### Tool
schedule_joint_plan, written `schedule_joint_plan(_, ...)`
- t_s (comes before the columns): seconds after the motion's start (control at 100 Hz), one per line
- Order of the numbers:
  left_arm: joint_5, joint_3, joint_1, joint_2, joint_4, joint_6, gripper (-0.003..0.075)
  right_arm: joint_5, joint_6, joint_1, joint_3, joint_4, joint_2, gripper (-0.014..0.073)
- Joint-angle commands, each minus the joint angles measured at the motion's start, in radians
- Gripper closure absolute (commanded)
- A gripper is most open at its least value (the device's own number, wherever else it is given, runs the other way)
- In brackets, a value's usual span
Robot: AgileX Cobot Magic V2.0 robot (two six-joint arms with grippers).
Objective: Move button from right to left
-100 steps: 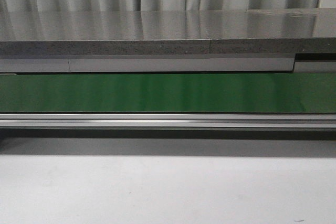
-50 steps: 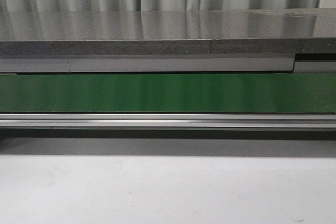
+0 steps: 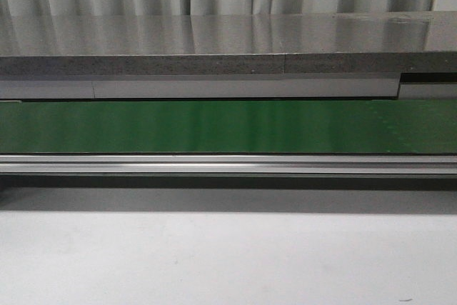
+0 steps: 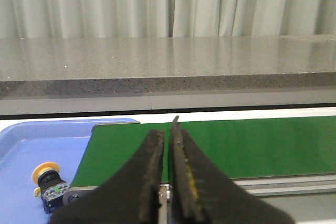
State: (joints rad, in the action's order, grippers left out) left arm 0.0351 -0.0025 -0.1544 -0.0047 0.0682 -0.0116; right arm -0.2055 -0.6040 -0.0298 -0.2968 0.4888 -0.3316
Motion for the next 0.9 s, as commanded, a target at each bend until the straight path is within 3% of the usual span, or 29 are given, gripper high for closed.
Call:
schedule_joint_plan(0.0,-0.078,0.041,-0.006,-0.037,-0.002,-0.01,0.0715,0.062,0.091,-0.003,-0.027,-0.1,-0.005,0.0661)
schedule_joint_plan(0.19,-0.078,0.041,-0.006,-0.037,-0.002,-0.01,0.0715,0.063,0.427,-0.006,-0.027,-0.386,-0.005,0.0661)
schedule_joint_plan(0.33,-0.078,0.041,-0.006,-0.037,-0.002,-0.01,0.0715,0.102,0.566,-0.007,0.005,-0.508,0.016,0.0661)
schedule_joint_plan(0.51,-0.078,0.041,-0.006,-0.037,-0.002,-0.01,0.0715,0.17,0.582,-0.007,0.088,-0.521,0.105,0.0661)
schedule_joint_plan(0.89,-0.078,0.041,-0.006,-0.037,-0.002,-0.01,0.0715,0.168,0.582,-0.007,0.268,-0.521,0.354,0.0661)
